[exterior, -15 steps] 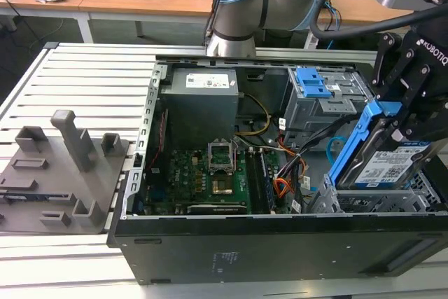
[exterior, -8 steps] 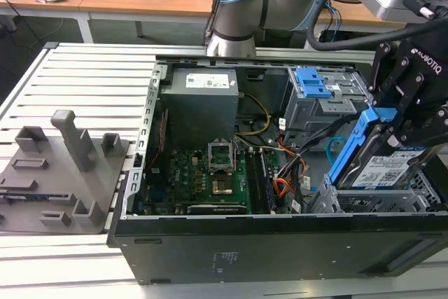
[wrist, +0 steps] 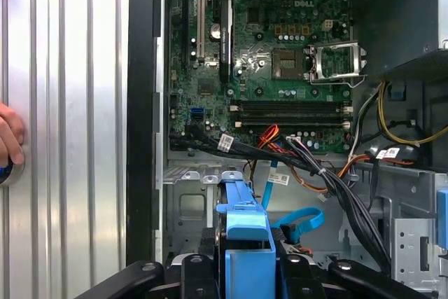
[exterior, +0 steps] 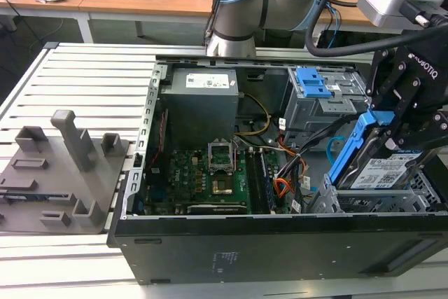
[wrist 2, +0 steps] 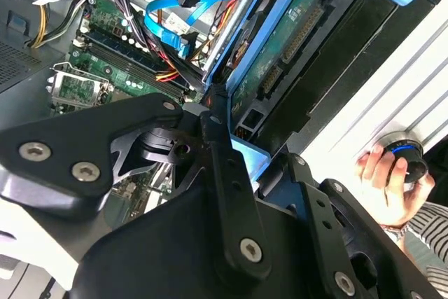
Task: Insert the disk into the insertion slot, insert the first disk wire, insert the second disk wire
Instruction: 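Insert the disk into the insertion slot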
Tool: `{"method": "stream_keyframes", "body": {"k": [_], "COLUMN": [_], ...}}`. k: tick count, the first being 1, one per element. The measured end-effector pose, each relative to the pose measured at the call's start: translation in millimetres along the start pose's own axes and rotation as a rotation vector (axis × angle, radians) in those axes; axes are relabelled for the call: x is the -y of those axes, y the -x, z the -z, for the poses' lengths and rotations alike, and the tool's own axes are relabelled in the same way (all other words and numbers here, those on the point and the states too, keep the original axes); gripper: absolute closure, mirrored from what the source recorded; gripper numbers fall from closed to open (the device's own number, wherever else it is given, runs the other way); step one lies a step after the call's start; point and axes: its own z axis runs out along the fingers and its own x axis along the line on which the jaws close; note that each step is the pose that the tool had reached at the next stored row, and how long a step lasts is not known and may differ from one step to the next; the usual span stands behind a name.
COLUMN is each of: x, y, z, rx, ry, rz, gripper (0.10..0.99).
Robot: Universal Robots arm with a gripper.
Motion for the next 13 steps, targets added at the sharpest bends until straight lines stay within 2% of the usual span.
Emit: {"method": "stream_keyframes", "body": {"k": [2,3,10,11,12,13], "x": [0.0,0.0,0.0,0.0,0.0,0.0], "y": [0.0,0.0,0.0,0.0,0.0,0.0], "z": [-0.1,-0.1,-0.2,-0.1,-0.2,-0.2], "rx": [0.0002,0.0002,0.0001,0.0001,0.0001,0.0001], "ry": [0.000,0.000,0.000,0.000,0.000,0.000], "rz": [0.000,0.000,0.000,0.000,0.000,0.000], "gripper": [0.710,0.643,0.643,0.659,0.788,0.851]}}
